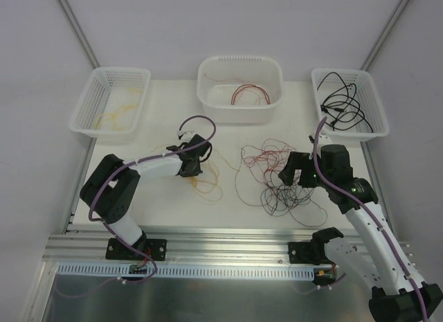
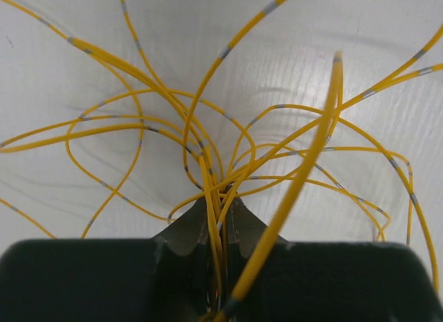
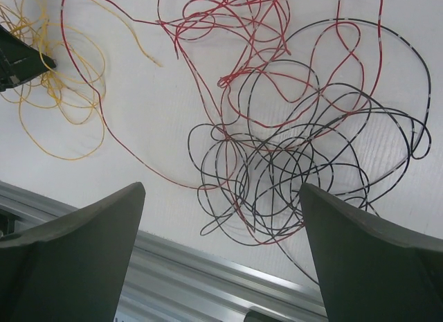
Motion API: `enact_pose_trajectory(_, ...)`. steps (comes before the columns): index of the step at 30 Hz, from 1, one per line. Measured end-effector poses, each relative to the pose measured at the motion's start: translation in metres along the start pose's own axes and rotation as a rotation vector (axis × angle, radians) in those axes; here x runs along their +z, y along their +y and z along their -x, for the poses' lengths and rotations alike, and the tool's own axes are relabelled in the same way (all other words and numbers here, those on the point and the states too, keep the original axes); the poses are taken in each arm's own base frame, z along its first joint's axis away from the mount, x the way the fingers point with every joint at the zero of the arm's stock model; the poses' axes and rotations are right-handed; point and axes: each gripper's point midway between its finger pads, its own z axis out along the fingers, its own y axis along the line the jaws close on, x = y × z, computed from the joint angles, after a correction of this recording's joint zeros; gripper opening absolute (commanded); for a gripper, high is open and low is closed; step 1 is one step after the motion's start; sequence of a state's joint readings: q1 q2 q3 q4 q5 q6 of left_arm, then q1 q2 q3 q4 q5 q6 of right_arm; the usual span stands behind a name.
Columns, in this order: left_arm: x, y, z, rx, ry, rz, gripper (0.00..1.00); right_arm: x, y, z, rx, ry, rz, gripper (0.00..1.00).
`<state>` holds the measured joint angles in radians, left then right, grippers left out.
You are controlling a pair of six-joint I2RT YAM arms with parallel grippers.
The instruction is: Untangle the cables
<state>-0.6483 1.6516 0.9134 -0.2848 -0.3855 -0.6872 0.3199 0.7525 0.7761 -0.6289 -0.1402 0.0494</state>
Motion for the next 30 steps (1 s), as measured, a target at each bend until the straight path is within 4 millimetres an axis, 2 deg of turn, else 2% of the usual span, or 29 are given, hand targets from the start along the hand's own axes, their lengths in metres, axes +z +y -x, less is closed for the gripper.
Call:
enact_pose_trajectory(3,-0.014,0.004,0.002,0.036,0.014,-0.002,0.00,-0.001,-0.001,-0.003,-0.002,0.010,-0.003,0.99)
enact_pose_trajectory(5,-0.033,0.002,0.019,0.060,-0.009,-0.021,0.00,-0.003,-0.001,-0.005,-0.005,0.012,-0.003,0.99)
enact_pose_trajectory(7,-0.060,-0.006,0.048,0.071,-0.068,-0.064,0.00,-0.007,-0.001,-0.006,-0.011,0.006,0.000,0.99)
enact_pose_trajectory(10,-0.111,-0.019,0.102,0.067,-0.199,-0.140,0.00,-0.015,0.000,-0.006,-0.020,-0.017,0.009,0.99)
enact_pose_trajectory(12,-0.145,-0.019,0.134,0.059,-0.290,-0.171,0.00,-0.020,0.001,-0.007,-0.026,-0.041,0.021,0.99)
enact_pose_trajectory(14,-0.174,-0.010,0.163,0.049,-0.374,-0.178,0.00,-0.023,0.001,-0.011,-0.035,-0.058,0.035,0.99)
enact_pose_trajectory(16,-0.196,0.010,0.192,0.035,-0.447,-0.150,0.00,-0.025,0.002,-0.016,-0.039,-0.070,0.052,0.99)
enact_pose_trajectory(20,-0.223,0.057,0.247,-0.023,-0.560,-0.045,0.00,-0.030,0.008,-0.018,-0.048,-0.084,0.094,1.00)
enact_pose_trajectory(21,-0.223,0.080,0.262,-0.057,-0.578,0.004,0.00,-0.030,0.010,-0.018,-0.049,-0.086,0.103,1.00)
enact_pose_trajectory(23,-0.222,0.113,0.287,-0.106,-0.607,0.076,0.00,-0.031,0.013,-0.018,-0.054,-0.085,0.119,1.00)
enact_pose_trajectory(25,-0.211,0.144,0.305,-0.159,-0.613,0.145,0.00,-0.031,0.014,-0.019,-0.063,-0.083,0.130,1.00)
enact_pose_trajectory(28,-0.180,0.188,0.323,-0.237,-0.584,0.236,0.00,-0.031,0.016,-0.020,-0.072,-0.080,0.143,1.00)
enact_pose_trajectory(30,-0.154,0.211,0.327,-0.283,-0.548,0.270,0.00,-0.031,0.017,-0.020,-0.077,-0.078,0.147,1.00)
